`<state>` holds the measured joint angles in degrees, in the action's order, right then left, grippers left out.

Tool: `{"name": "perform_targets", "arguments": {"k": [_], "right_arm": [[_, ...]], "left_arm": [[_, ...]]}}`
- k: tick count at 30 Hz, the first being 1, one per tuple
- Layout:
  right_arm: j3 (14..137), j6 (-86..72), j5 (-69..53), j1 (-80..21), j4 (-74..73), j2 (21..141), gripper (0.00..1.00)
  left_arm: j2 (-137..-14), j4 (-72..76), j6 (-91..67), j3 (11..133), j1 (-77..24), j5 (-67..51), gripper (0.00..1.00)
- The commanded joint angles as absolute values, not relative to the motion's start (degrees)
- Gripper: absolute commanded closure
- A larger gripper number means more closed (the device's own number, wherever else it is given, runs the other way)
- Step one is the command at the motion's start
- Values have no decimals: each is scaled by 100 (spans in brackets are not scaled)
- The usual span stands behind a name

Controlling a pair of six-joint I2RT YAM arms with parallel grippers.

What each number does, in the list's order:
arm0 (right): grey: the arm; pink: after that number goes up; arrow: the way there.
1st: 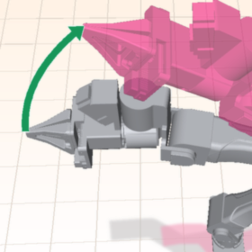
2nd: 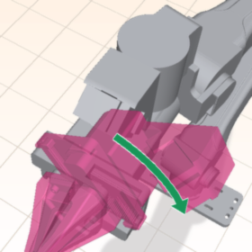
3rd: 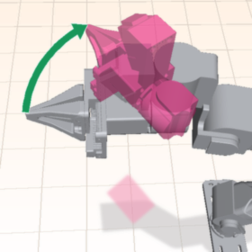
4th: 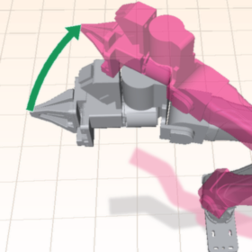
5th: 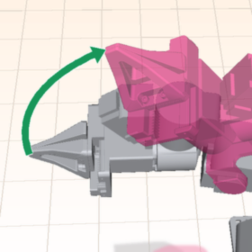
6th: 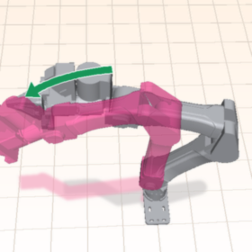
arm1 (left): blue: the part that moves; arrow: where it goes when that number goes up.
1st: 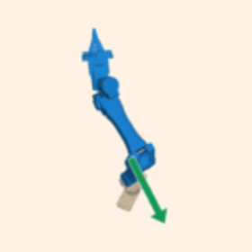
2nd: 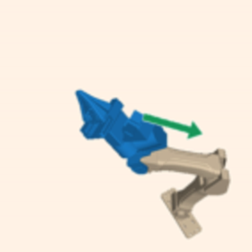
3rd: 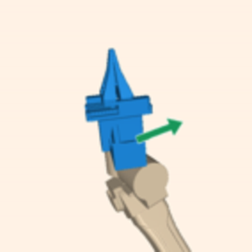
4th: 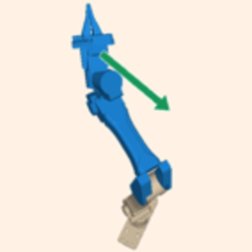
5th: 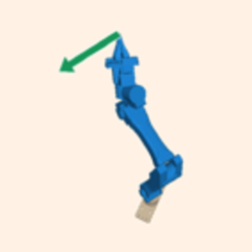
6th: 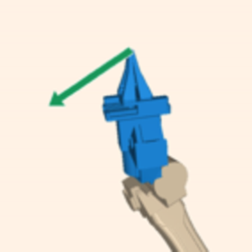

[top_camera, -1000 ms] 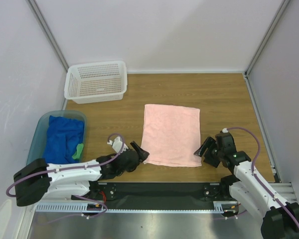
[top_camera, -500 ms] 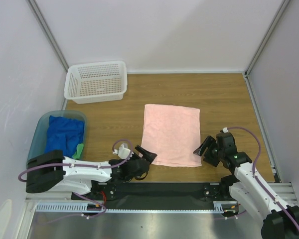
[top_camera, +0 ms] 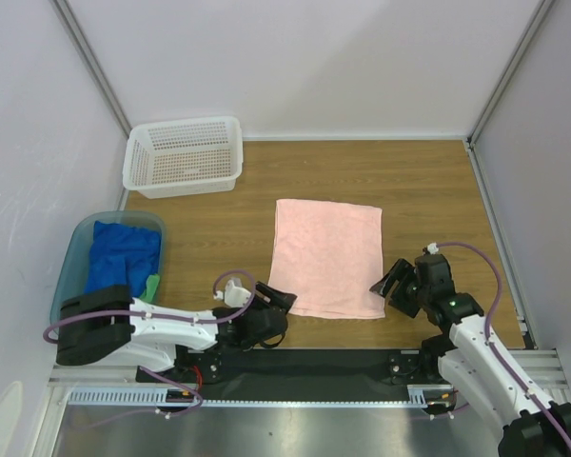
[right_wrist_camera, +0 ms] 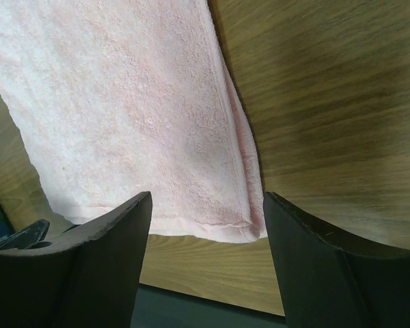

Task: Fold and stack the towels
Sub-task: Fold the towel

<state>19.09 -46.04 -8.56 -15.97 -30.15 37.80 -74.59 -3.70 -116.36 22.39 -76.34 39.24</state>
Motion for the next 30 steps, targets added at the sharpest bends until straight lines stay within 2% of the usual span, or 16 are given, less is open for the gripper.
{"name": "perform_targets", "arguments": {"k": [1,17,21,23,29,30], "right_arm": [[1978,-4605,-782,-1600,-2945,3876,28],[1986,-4676,-642,-1608,-2971,3937,28],[1986,-4685,-642,-1600,-2979,3955,29],[1978,-4693,-650,-1600,-2997,3946,28],[1899,-4746,-721,-1608,-3032,3858,28],[1881,-4746,-729,-1600,-3032,3841,29]], "left_arm": [[-7734,-1819,-13456,1688,-7611,4025,27],[-7910,-2610,-14572,1582,-7611,4456,34],[-7963,-2724,-14634,1625,-7611,4526,43],[-8033,-2830,-14608,1705,-7611,4544,45],[-8051,-2883,-14502,1784,-7611,4570,59],[-8051,-2874,-14519,1767,-7611,4570,65]]}}
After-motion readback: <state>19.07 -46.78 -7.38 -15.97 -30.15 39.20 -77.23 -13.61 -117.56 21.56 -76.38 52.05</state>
